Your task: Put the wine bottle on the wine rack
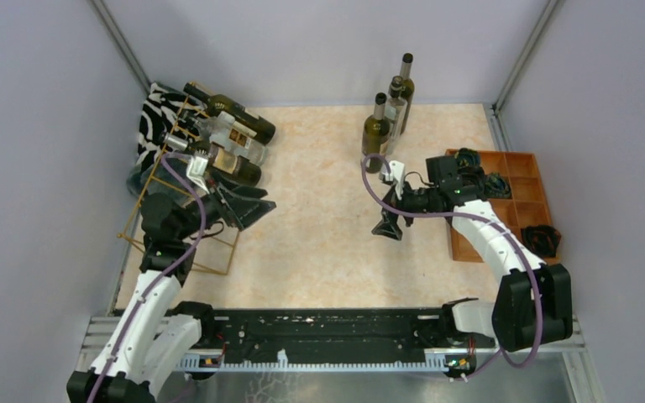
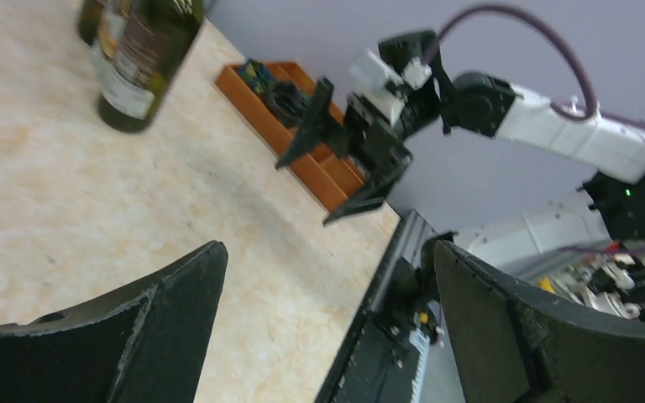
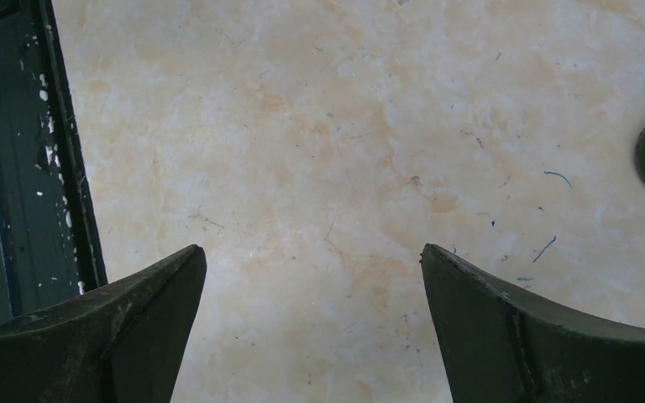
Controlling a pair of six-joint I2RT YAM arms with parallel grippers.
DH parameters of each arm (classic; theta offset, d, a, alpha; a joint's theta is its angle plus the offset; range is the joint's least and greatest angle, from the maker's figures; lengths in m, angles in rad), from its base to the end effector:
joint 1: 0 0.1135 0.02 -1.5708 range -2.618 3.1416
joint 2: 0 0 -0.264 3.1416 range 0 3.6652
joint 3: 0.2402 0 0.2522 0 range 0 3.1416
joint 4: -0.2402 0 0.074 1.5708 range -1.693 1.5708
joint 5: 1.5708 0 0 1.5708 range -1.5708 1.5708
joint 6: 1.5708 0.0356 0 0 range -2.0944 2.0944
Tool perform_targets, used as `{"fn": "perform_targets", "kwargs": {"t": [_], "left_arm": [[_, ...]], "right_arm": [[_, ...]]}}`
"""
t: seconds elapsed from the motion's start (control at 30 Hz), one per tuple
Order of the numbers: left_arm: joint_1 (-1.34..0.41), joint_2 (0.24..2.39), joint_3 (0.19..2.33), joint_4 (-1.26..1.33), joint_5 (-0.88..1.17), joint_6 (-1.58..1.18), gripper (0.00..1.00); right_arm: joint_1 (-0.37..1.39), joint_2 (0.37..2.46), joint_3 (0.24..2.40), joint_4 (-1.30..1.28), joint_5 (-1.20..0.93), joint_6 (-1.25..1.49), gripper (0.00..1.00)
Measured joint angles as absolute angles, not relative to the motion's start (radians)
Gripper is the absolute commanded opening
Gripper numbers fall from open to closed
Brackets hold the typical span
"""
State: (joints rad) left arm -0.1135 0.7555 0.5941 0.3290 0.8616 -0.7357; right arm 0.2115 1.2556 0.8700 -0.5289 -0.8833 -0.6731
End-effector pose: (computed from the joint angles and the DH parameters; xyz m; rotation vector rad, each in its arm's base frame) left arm 0.1709 -0.0467 0.3306 0.2975 1.5717 -1.2736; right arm 0.2354 0.0787 0.2514 -1.2555 1.8278 0.8371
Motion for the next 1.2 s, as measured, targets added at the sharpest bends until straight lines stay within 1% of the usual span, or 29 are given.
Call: {"fn": "perform_targets", "kwargs": {"t": [0.13,0.4,0.73,0.97,1.2], "left_arm": [[-0.208,0.716,0.488,0.406,0.84,-0.773,0.99],[-0.306,0.698,0.385,0.512,0.775,-0.821,0.99],[-0.544,0.867,0.383,0.548,0.635,-0.736,0.99],[-0.648,0.999,0.398,0.546,0.53,-0.673,0.99],[-0.705,1.093,0.427,0.53,0.453,-0.607,0.99]], "right_arm": [[0.183,1.249,0.868,-0.532,-0.891,-0.677,0.98],[0.095,1.224,0.856,-0.524,-0.926,-0.677,0.98],[0.029,1.203,0.837,-0.501,-0.937,-0.659,0.98],[0.014,1.2,0.825,-0.467,-0.939,-0.626,0.98],[0.014,1.2,0.824,-0.41,-0.935,-0.574,0.99]]}}
